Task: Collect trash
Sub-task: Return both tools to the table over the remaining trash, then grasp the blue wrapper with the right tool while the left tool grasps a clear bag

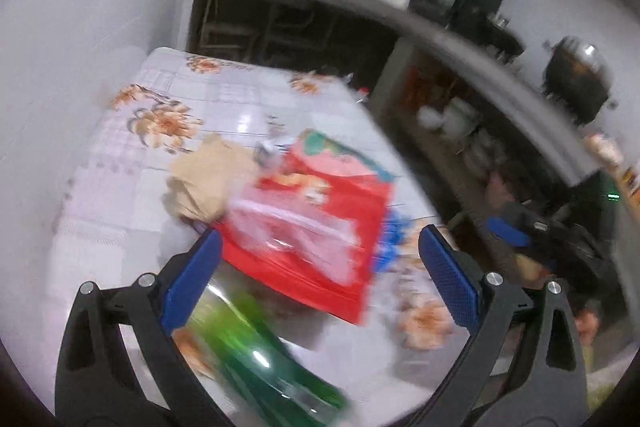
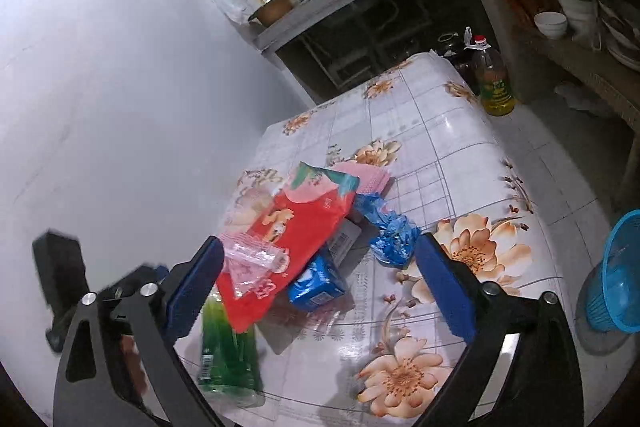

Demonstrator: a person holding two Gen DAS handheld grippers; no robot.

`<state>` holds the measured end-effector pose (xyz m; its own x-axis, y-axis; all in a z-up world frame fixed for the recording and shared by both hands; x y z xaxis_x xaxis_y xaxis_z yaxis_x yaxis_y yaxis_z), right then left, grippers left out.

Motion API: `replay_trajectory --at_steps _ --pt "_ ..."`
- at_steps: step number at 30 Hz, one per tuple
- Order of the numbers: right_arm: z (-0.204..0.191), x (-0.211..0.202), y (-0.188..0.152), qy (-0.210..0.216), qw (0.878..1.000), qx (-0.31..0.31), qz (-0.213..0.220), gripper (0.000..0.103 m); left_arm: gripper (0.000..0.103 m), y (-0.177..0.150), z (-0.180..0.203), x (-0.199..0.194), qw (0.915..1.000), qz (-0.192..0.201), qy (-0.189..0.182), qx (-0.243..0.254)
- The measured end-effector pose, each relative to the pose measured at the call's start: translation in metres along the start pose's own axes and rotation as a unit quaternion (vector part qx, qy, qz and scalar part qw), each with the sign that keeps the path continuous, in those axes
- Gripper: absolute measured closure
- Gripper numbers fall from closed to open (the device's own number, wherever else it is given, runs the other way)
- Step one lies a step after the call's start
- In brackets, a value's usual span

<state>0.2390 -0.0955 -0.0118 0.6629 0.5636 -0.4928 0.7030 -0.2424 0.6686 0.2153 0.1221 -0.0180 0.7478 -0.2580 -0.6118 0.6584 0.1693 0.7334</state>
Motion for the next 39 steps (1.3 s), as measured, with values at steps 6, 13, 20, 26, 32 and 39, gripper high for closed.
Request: replay_trajectory --at_steps 6,13,20,26,32,39 --pt "0.034 0.02 -0.026 -0.04 0.997 0.017 -0.061 0.018 0.009 0.025 -0.03 0.045 0.9994 -0.019 0.024 0.017" --pt "0.058 0.022 -0.031 -0.077 0.992 0.028 -0.091 0.021 0.031 0.009 -0.041 0.095 0.9944 -0.097 0.033 0.027" --pt "0.066 0.032 -0.019 -0.088 0.991 0.019 -0.099 0.024 0.061 0.002 -0.052 0.094 0.9948 -0.095 0.035 0.007" --pt "0.066 0.065 -0.01 -0.094 0.987 -0.029 -0.124 0.031 0.091 0.006 -0.059 0.086 0.9961 -0.081 0.007 -0.034" --pt "0.073 0.104 -0.015 -0.086 0.98 -0.056 -0.169 0.038 0.095 0.017 -0.057 0.069 0.9974 -0.041 -0.017 -0.057" --pt "0.079 0.137 -0.027 -0.085 0.973 -0.061 -0.204 0.052 0.096 0.035 -0.047 0.042 0.9951 0.004 -0.055 -0.083"
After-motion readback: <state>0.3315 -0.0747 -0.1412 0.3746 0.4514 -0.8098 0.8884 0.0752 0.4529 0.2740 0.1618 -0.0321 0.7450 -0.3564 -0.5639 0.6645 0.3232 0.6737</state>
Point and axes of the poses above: each gripper's, at about its wrist camera, not at the fingertips, and x roughly the way its jaws point, z to its right, y to its top, the point moved 10 cm from there along x, roughly the way its jaws point, and after that the axes turned 2 degrees about z, right-handed, at the moved point
